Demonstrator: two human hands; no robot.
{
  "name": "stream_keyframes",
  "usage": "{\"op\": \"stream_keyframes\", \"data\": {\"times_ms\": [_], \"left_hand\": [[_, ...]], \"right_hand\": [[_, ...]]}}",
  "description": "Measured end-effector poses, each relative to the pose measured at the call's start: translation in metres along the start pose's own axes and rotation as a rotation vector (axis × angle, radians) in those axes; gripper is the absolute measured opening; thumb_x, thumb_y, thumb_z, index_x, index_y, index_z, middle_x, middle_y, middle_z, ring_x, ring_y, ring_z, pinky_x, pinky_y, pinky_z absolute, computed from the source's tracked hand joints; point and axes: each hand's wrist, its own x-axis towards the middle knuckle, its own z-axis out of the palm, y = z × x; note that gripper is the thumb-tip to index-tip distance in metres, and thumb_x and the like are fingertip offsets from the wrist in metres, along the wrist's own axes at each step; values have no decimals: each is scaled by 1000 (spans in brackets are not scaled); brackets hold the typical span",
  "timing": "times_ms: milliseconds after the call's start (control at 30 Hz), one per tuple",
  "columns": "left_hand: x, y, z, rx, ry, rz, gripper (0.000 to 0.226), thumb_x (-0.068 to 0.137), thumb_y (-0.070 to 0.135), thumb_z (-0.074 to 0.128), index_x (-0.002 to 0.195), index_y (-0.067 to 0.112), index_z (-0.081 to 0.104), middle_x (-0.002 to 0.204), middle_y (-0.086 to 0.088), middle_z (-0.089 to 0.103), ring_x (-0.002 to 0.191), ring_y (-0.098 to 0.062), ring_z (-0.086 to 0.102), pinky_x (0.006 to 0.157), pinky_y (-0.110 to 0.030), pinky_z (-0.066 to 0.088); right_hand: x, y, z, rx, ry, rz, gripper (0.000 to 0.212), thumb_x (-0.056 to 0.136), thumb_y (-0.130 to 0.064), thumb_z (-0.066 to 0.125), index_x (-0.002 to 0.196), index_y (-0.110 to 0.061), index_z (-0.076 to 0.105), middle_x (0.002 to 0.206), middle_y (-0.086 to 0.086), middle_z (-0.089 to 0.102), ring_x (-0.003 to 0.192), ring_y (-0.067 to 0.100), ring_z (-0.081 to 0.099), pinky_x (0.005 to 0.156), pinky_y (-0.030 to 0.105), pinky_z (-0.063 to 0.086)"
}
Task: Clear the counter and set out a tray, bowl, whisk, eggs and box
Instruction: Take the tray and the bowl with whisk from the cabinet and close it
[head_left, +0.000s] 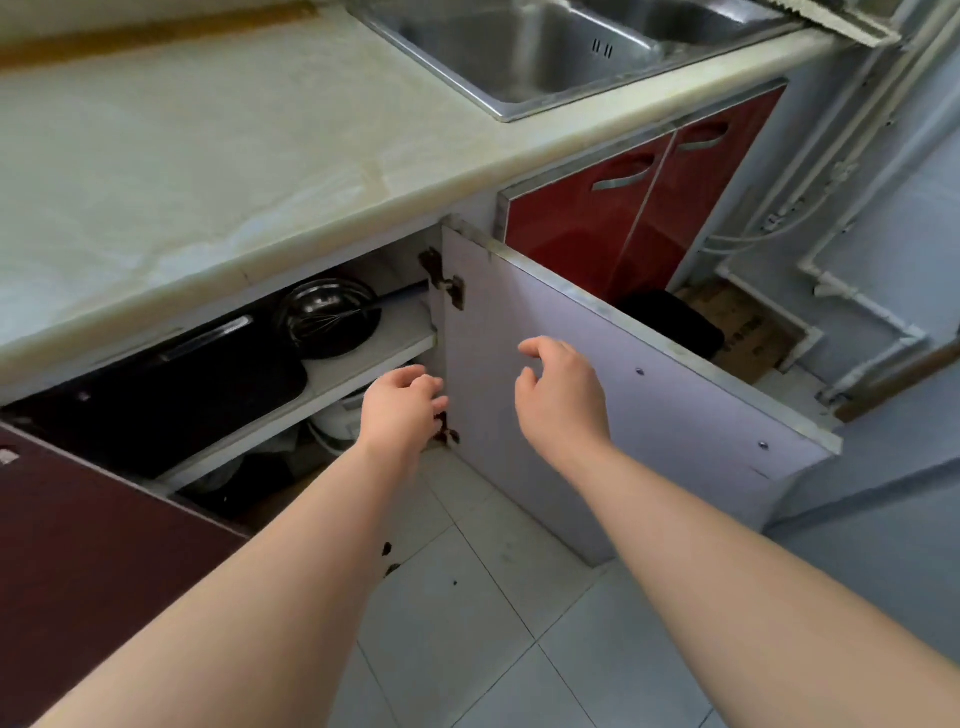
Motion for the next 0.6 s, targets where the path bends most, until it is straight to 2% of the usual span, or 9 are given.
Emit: {"op": "stream_keyframes", "data": {"times_ms": [67, 100, 167, 233, 300, 400, 467, 600], "left_hand": [[12, -4, -27, -62, 18, -27, 30, 97, 5, 42, 126, 3, 51, 102, -10, 62, 86, -21, 60, 75, -30, 50], [17, -6, -37, -75, 30, -41, 27, 97, 4, 42, 122, 3, 53, 97, -9, 61, 85, -21, 60, 76, -31, 50], [31, -14, -61, -96, 83, -84, 18, 97, 5, 44, 111, 9, 55, 99, -7, 63, 89, -21, 63, 83, -34, 51], [40, -18, -80, -144, 119, -130, 12, 97, 5, 46, 101, 12, 55, 97, -4, 63, 85, -18, 64, 74, -27, 53], [52, -22, -99, -176, 139, -174, 11, 97, 3, 47, 102, 10, 55, 99, -5, 62, 91, -20, 63, 71, -24, 50], [72, -33, -125, -167, 172, -192, 27, 98, 8, 46, 123, 3, 56, 119, -13, 65, 113, -27, 62, 92, -37, 50], [85, -45, -140, -148, 192, -188, 32, 99, 8, 43, 128, -3, 53, 128, -20, 61, 120, -34, 58, 104, -44, 45], [105, -65, -160, -238, 214, -236, 30, 103, 10, 36, 126, 1, 52, 132, -13, 57, 120, -28, 58, 105, -39, 44]], "right_hand": [[1, -13, 24, 20, -41, -2, 36, 94, -9, 43, 127, -15, 56, 130, 1, 58, 121, 22, 50, 99, 33, 43], [2, -19, 34, 31, -58, 1, 36, 94, -9, 43, 127, -15, 57, 129, 1, 58, 120, 22, 51, 99, 34, 43], [5, -30, 59, 54, -94, 4, 36, 94, -8, 42, 126, -14, 58, 129, 2, 59, 120, 21, 52, 99, 33, 44], [8, -39, 81, 53, -117, 2, 35, 95, -9, 42, 125, -14, 59, 127, 3, 60, 118, 21, 54, 97, 29, 44], [12, -49, 104, 43, -133, 6, 33, 95, -9, 42, 123, -13, 61, 124, 4, 62, 114, 22, 56, 88, 26, 43], [19, -58, 136, 78, -161, 33, 33, 95, -7, 44, 121, -11, 63, 120, 8, 65, 110, 26, 59, 78, 22, 40], [26, -60, 162, 101, -187, 66, 31, 96, -10, 46, 120, -10, 64, 118, 11, 66, 109, 28, 60, 74, 19, 35], [42, -61, 213, 220, -238, 144, 27, 98, -16, 45, 108, -2, 67, 108, 14, 68, 103, 28, 63, 74, 23, 42]]}}
